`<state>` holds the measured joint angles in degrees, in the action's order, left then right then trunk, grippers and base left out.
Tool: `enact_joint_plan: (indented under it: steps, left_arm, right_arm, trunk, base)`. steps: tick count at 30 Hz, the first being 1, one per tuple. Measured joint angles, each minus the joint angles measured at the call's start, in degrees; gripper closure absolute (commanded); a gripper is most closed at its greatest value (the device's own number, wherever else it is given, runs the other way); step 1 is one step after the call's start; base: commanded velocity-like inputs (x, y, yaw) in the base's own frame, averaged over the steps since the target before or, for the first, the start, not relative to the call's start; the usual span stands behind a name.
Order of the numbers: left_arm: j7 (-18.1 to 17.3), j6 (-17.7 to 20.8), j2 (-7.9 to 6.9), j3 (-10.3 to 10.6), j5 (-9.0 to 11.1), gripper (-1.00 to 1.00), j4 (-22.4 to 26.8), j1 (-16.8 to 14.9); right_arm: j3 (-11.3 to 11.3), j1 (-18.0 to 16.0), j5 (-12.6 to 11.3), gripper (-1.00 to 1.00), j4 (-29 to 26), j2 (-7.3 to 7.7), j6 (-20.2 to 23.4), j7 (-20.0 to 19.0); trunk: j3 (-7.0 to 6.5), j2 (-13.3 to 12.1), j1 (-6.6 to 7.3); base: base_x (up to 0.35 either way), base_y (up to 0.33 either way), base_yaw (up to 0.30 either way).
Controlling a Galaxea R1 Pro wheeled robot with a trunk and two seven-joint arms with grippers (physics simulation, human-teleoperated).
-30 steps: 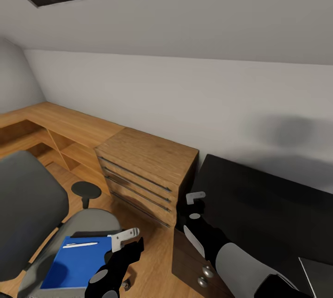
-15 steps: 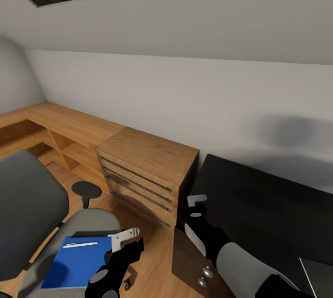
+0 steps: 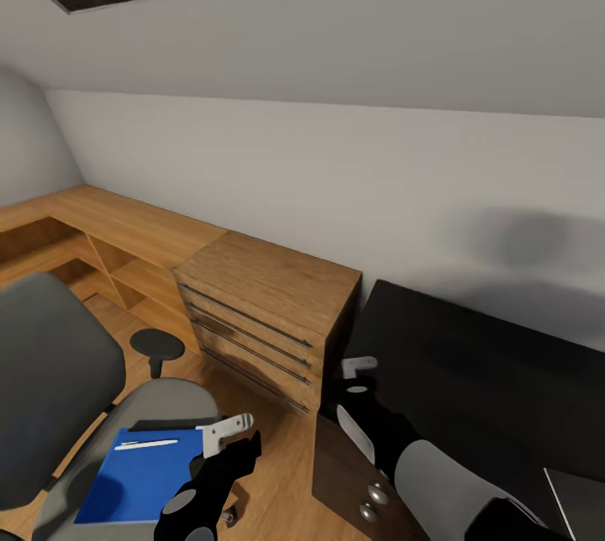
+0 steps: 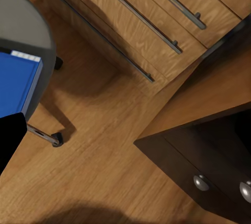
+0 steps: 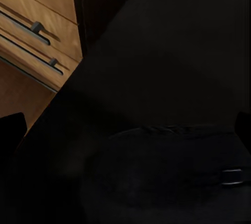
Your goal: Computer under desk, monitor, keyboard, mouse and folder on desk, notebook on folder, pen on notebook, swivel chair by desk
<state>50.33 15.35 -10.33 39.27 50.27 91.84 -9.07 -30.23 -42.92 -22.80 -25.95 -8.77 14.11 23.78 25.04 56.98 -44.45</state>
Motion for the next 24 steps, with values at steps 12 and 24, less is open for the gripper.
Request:
enact_joint_plan:
  steps: [12,24]
  left_arm:
    - [0.0,0.0,0.08,0.2,0.0,-1.00,0.0,0.0]
    - [0.0,0.0,0.04,0.2,0.0,-1.00,0.1,0.0]
  right_arm:
    - [3.5,0.0,-0.4,-1.00,0.0,1.08,2.8,0.0]
    - [3.9,0.0,-0.2,-1.00,-0.2,1.23,3.3,0.0]
  trunk:
    - [0.00,0.0,0.00]
    - [-0.01,0.0,0.00]
  base:
    - [0.000,0.000,0.000]
    - [0.000,0.000,0.000]
